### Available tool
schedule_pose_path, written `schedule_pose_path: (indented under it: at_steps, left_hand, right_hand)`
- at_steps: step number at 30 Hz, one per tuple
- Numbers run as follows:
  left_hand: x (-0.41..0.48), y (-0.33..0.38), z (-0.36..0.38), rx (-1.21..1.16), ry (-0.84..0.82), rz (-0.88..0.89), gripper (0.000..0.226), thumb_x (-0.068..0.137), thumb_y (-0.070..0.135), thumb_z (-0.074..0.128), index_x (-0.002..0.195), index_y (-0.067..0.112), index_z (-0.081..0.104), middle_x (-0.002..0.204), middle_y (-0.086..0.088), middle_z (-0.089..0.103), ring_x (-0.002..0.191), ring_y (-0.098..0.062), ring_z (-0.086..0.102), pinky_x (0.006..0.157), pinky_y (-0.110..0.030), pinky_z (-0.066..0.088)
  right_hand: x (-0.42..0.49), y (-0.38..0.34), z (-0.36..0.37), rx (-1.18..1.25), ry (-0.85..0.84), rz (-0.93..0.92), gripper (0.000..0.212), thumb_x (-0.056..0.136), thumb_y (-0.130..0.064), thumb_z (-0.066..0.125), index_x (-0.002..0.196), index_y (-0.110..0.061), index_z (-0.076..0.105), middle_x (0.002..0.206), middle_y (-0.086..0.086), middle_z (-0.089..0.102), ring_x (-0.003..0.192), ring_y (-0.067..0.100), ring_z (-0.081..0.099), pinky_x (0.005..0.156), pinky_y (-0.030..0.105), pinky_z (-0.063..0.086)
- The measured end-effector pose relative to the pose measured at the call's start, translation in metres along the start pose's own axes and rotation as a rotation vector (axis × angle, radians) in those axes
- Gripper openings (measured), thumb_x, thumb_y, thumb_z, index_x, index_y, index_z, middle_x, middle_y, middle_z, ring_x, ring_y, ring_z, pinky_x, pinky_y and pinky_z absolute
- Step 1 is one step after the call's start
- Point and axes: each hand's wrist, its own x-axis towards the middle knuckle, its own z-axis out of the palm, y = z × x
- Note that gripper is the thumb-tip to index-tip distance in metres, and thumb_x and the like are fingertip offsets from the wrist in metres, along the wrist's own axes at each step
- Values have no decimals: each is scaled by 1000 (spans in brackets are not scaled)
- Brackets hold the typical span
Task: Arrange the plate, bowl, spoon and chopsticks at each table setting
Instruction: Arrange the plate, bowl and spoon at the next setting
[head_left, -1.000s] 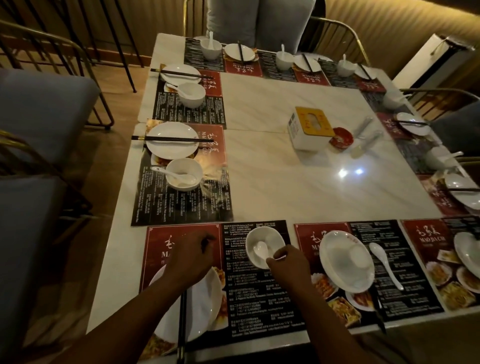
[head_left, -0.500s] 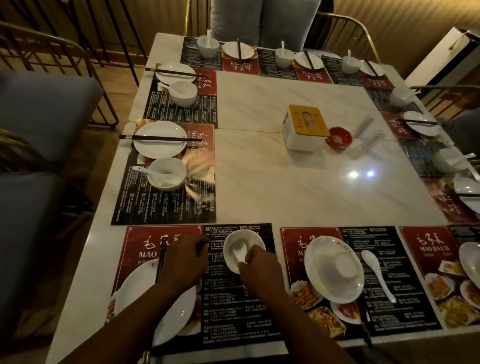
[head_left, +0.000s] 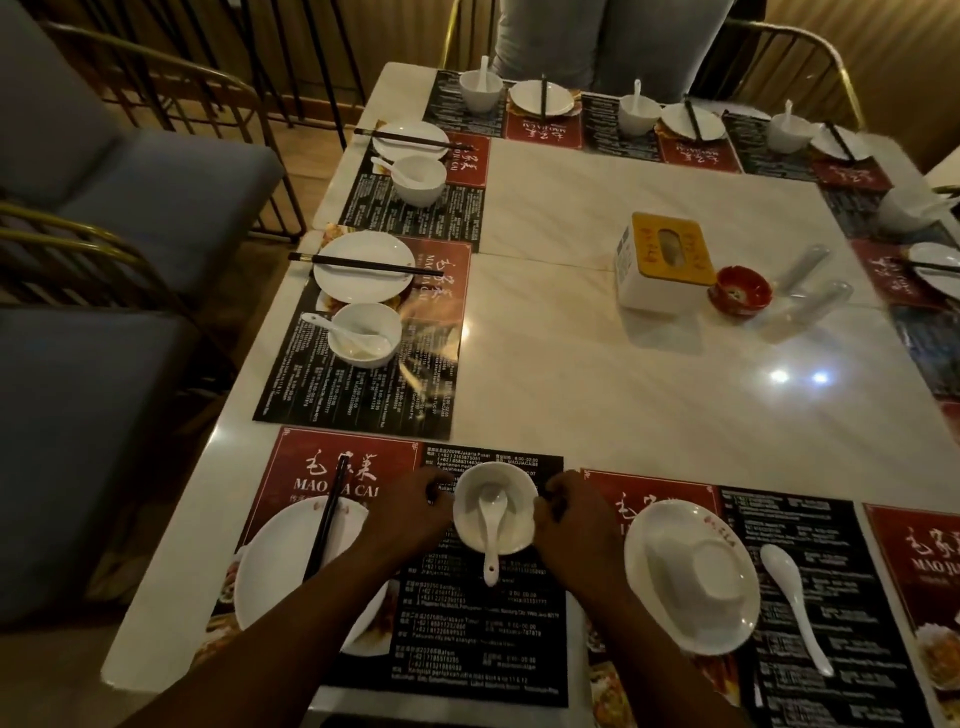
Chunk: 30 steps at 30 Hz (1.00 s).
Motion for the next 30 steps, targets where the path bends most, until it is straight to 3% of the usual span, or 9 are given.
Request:
schedule_pose_path:
  at_steps: [4,7,15,20,24,27,30]
  left_hand:
    - [-1,6,4,-67,-37,-64,26,94,21,63,119,23,69,109,6,70,90,-6,65,82,-34,57]
    - [-4,8,6,-117,-49,-100,28,95,26,62,123,24,68,110,5,70,93,-11,66,87,-41,57]
    - [-25,-8,-16,-224,-71,-155,36,95,12,52,121,30,70,113,8,71,100,-9,66,91,-39,57]
    - [-44,-25,-31,-243,-132,-162,51,87,9,53,100,56,69,98,22,73,91,-5,68,78,-32,59]
    - [-56,-38,-34,-282,-159,-165,45,84,9,56,113,41,71,104,16,74,95,-10,70,84,-42,60]
    - [-63,-41,-32,-261,-183,-128,42,86,9,61,111,41,70,108,20,72,104,-5,65,93,-37,56]
    - [-66,-42,-32,-257,-198,-121,45,85,4,61,109,41,71,107,19,72,104,-2,64,90,-30,55]
  right_hand:
    - [12,11,2,93,-208,19,37,95,-34,62,131,-30,54,105,-11,68,79,-8,56,62,9,38]
    - [14,14,7,62,-274,-29,32,98,-30,57,130,-30,58,103,-11,67,86,-2,62,64,11,39]
    - [-10,-3,22,77,-245,-69,28,96,-27,58,123,-32,62,90,-21,60,81,-7,58,63,8,37]
    - [-35,-14,32,107,-238,-66,25,96,-23,58,117,-34,65,86,-26,59,82,-12,58,61,4,40]
    - [-52,-15,37,89,-226,-36,22,97,-24,57,115,-32,65,88,-22,61,82,-7,59,62,5,38]
    - [-60,-14,39,82,-211,6,23,97,-24,57,118,-29,65,84,-24,56,78,-12,52,61,5,34]
    - [-62,-14,41,72,-213,44,26,98,-23,56,122,-27,64,92,-18,58,78,-10,50,62,5,32]
